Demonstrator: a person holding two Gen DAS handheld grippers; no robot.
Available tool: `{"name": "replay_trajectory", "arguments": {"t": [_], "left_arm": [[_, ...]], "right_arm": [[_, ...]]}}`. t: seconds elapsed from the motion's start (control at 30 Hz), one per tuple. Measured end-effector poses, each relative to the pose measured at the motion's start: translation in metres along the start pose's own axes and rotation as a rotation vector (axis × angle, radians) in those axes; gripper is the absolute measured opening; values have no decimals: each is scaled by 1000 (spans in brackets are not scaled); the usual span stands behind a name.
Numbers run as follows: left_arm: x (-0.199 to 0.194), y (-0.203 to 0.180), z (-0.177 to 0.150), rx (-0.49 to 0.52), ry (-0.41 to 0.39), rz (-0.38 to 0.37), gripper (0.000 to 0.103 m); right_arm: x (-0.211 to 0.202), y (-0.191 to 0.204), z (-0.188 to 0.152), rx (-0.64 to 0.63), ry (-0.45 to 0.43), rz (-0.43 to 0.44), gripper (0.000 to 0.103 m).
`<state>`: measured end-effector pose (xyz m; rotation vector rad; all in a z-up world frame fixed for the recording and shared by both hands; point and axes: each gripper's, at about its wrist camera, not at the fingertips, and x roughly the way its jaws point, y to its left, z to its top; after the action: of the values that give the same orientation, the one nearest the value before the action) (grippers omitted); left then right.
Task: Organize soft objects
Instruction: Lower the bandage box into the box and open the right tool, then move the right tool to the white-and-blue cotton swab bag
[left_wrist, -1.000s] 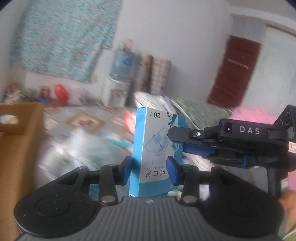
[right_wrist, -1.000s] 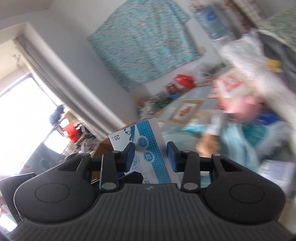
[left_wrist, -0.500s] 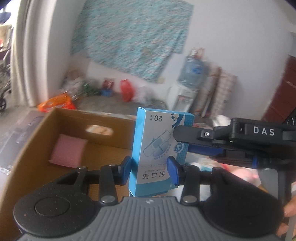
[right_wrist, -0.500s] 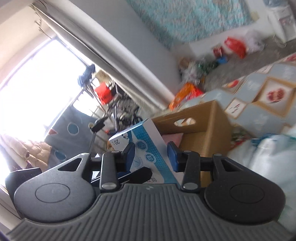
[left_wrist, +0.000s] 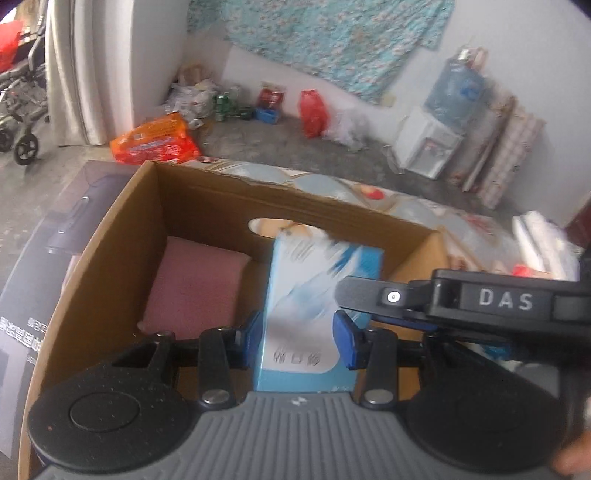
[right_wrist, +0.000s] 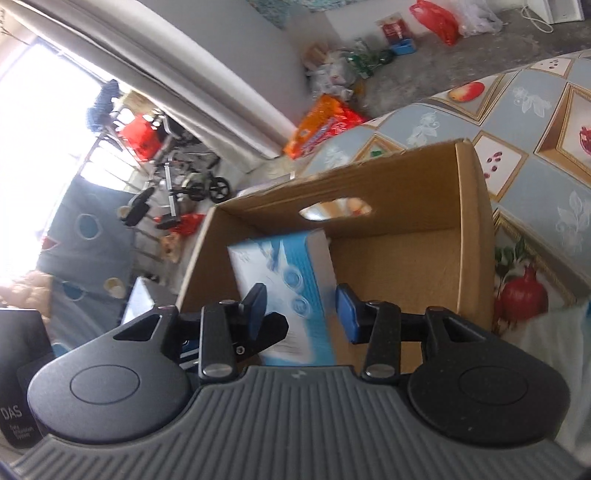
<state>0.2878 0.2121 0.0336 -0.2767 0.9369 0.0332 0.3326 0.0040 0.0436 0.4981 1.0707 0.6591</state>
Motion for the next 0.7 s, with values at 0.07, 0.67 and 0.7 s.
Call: {"name": "replay_trajectory", "arguments": {"t": [0.07,0.67,0.7], "left_arm": [[9,-2,2,10,7,21,43],[10,-32,-5,24,70,-57,38],[17,-35,-4,17,93,-66,36]], "right_arm": [[11,1,3,-1,15,-6,41],[-117,-2,-19,-138,-129,206,43],[-130,-9,-23,-144,-141,204,43]]}}
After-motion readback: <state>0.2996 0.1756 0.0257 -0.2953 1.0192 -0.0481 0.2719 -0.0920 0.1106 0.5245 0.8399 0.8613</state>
